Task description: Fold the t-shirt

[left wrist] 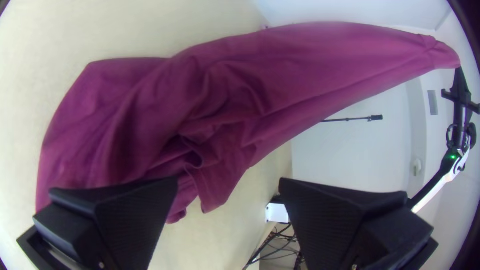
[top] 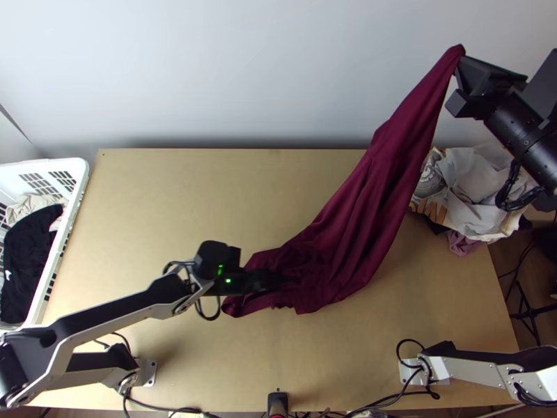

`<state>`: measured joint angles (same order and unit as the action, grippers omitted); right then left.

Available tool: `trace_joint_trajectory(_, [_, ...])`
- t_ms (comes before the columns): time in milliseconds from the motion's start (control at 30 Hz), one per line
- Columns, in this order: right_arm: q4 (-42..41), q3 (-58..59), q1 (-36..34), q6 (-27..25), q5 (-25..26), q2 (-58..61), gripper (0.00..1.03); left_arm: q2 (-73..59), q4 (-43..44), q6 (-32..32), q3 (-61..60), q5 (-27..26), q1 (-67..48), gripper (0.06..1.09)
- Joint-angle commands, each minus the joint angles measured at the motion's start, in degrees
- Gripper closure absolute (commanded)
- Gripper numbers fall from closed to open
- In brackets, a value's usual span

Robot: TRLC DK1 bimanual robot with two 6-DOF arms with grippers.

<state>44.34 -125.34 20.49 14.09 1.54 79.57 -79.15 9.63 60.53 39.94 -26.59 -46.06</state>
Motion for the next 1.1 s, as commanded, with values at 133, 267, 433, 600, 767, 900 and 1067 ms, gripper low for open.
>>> trace_joint_trajectory(133, [0.2, 2.6, -1.4, -1.2, 0.2, -1.4, 1.0, -6.0, 1.8, 3.7, 5.8, 1.5, -5.1, 0.11])
trace_joint_trajectory(267, [-0.4, 2.0, -1.3, -1.4, 0.2, -1.3, 1.0, -10.1, 5.4, -0.4, 4.9, 6.4, -5.4, 0.11])
trace_joint_trajectory(433, [-0.7, 1.9, -1.0, -1.4, 0.2, -1.3, 1.0, -12.8, 8.3, -2.6, 4.0, 12.3, -5.0, 0.11])
trace_joint_trajectory(600, [-1.0, 1.3, -0.6, -1.5, 0.2, -1.3, 1.0, -16.0, 9.1, -2.5, 4.8, 16.7, -4.6, 0.11])
trace_joint_trajectory(767, [-1.1, 1.2, -0.5, -1.6, 0.2, -1.3, 1.0, -17.3, 9.2, 0.1, 6.1, 18.5, -4.6, 0.17])
trace_joint_trajectory(900, [-0.9, 1.9, -0.4, -1.6, 0.2, -1.3, 1.0, -17.7, 9.2, 2.6, 7.7, 18.2, -4.7, 0.16])
trace_joint_trajectory(1067, [-0.9, 2.6, -0.2, -1.5, 0.2, -1.3, 1.0, -18.2, 10.7, 4.0, 8.7, 17.2, -4.6, 0.17])
